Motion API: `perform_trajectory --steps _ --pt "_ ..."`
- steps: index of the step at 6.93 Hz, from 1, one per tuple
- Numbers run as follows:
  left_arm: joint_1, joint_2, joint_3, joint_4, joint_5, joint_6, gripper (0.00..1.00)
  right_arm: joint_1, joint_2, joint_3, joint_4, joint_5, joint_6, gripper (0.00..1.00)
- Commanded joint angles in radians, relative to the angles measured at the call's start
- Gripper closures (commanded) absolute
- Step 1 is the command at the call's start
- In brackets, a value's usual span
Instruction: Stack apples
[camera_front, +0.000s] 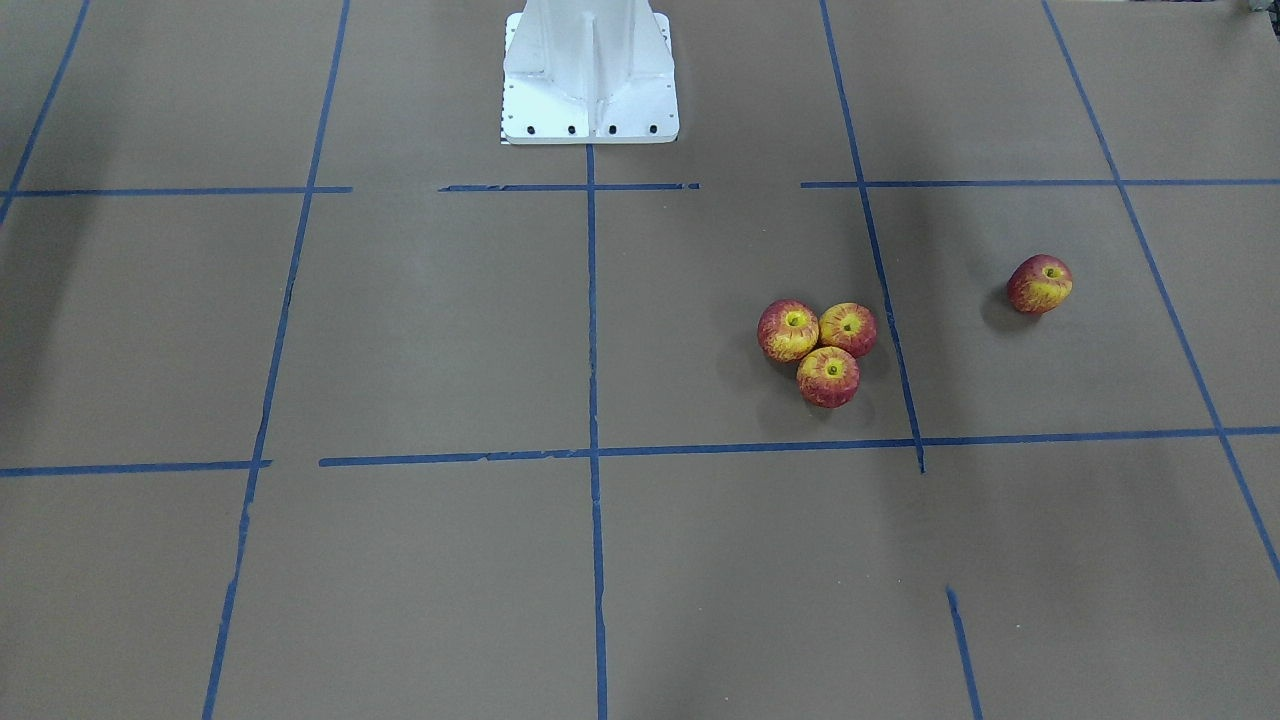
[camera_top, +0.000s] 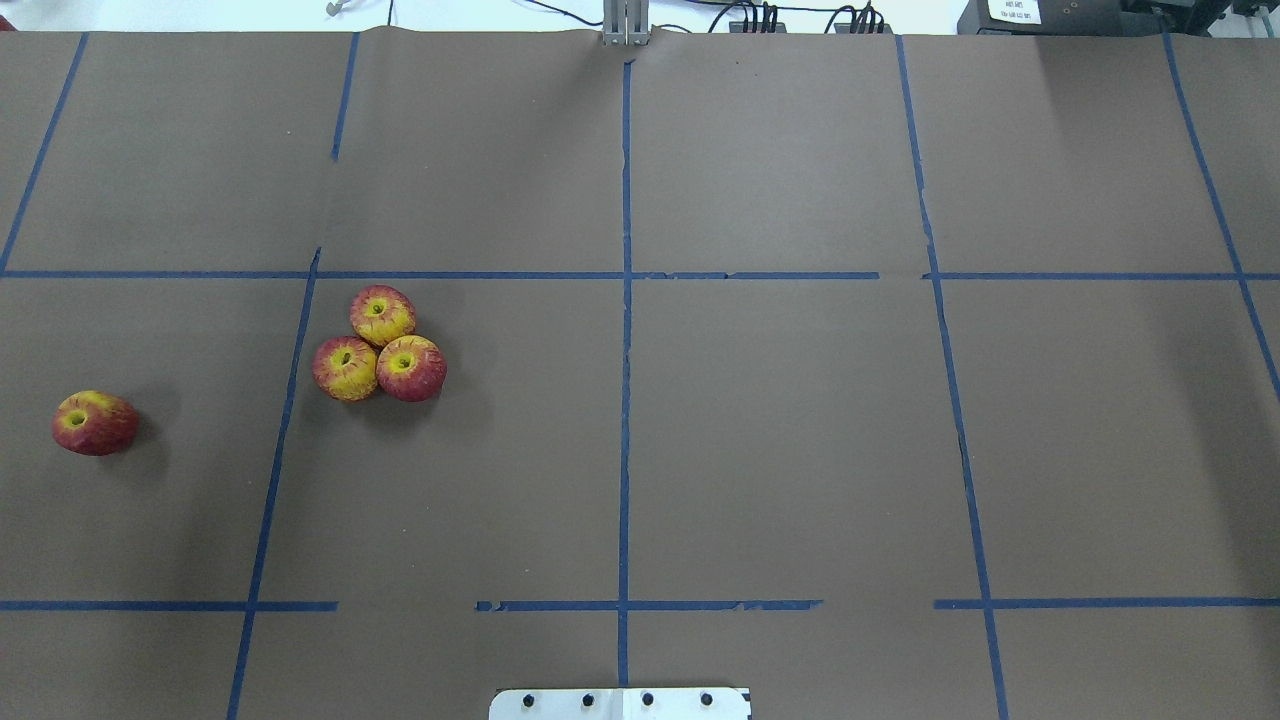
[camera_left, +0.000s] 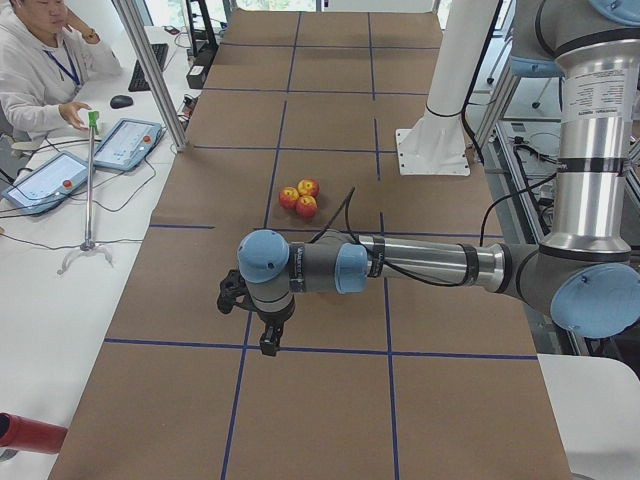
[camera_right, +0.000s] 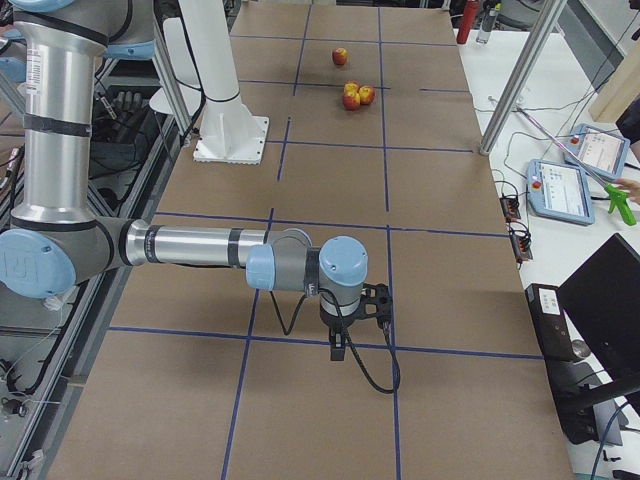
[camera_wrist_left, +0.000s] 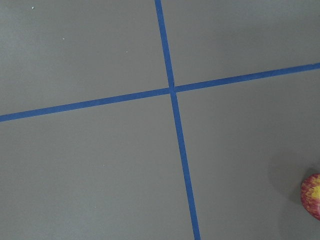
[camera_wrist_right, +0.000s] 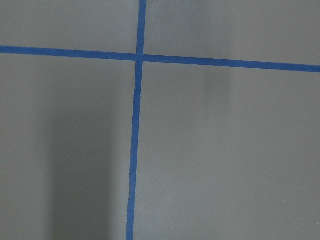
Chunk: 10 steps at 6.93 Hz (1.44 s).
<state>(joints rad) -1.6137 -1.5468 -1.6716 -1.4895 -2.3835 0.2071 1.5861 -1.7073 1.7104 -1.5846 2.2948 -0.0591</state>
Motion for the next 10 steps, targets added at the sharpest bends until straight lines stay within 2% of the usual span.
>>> perform_trajectory --steps 1,5,6,7,8,9,10 --pt "0.002 -0.004 -0.005 0.0 0.0 -0.003 0.0 0.0 0.0 0.0 0.0 0.0 0.001 0.0" --pt "0.009 -0.004 -0.013 0.0 0.001 0.002 0.0 0.0 0.0 0.0 0.0 0.0 -0.001 0.0" --pt "0.021 -0.001 -0.016 -0.039 -0.035 0.0 0.0 0.0 0.0 0.0 0.0 0.0 0.001 0.0" --pt "0.138 0.002 0.001 -0.102 -0.087 -0.027 0.0 0.0 0.0 0.0 0.0 0.0 -0.001 0.0" --pt "0.255 -0.004 -0.013 -0.144 -0.083 -0.125 0.0 0.0 0.0 0.0 0.0 0.0 -0.001 0.0" --pt "0.344 0.0 -0.023 -0.298 -0.079 -0.155 0.0 0.0 0.0 0.0 0.0 0.0 0.001 0.0" --pt "0.377 0.01 -0.013 -0.355 -0.072 -0.258 0.0 0.0 0.0 0.0 0.0 0.0 0.001 0.0"
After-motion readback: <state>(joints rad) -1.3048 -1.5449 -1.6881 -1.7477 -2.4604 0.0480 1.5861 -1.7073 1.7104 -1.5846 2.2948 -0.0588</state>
